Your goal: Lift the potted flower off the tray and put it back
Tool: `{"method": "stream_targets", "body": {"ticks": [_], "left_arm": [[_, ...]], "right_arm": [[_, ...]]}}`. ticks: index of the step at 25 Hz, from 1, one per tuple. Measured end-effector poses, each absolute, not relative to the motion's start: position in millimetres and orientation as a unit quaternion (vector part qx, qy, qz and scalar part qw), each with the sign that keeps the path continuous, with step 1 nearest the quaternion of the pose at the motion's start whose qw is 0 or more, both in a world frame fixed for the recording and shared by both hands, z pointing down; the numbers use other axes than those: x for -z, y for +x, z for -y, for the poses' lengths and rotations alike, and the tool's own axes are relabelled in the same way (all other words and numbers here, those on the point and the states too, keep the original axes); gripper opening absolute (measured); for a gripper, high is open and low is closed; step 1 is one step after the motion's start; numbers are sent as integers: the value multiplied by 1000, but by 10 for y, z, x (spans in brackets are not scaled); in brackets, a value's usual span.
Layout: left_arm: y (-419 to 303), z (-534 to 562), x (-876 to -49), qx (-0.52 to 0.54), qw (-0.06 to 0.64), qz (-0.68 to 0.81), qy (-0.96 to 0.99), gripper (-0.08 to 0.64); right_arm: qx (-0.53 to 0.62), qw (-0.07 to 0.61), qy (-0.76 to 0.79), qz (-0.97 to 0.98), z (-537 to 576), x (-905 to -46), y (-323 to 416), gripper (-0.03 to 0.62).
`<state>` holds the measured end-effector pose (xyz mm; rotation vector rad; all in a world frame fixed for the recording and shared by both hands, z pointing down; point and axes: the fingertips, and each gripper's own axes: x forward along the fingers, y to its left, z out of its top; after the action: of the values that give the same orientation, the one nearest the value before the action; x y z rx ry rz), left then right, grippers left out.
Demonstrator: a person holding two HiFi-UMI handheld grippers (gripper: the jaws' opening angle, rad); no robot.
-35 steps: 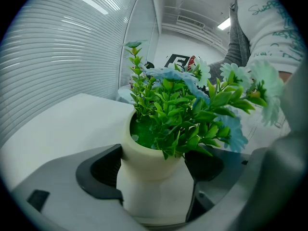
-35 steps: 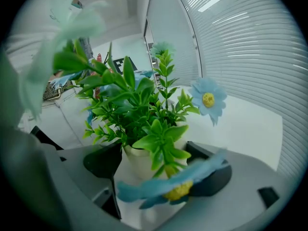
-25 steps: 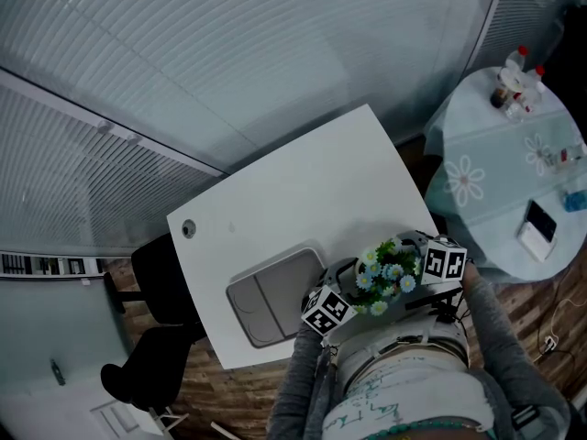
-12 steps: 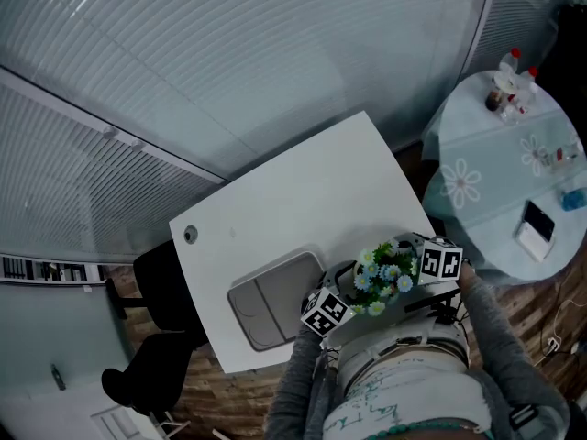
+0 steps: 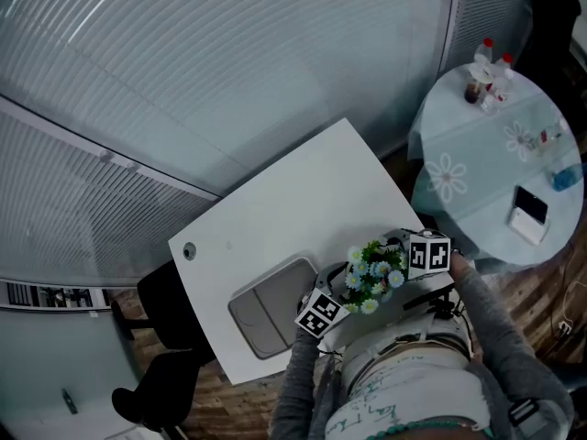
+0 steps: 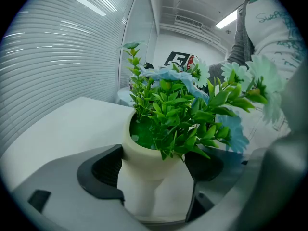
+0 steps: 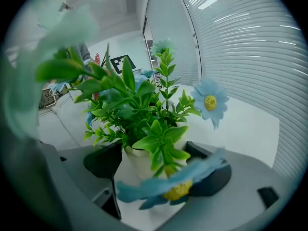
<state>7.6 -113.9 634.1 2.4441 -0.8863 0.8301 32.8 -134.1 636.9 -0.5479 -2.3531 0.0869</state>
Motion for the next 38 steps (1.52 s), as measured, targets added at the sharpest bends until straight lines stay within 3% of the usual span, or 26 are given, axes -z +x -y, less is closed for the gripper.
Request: {"method": "stream_targets", "body": {"ticks": [12, 38], "left_arm": [[89, 1168, -5788, -291, 236, 311, 874, 407], [118, 1197, -4810, -274, 214, 330, 878, 407]], "right_arm": [[-50, 365, -222, 903, 1410, -5872, 324, 390], [-36, 373, -215, 902, 1442, -4875, 354, 390]]}}
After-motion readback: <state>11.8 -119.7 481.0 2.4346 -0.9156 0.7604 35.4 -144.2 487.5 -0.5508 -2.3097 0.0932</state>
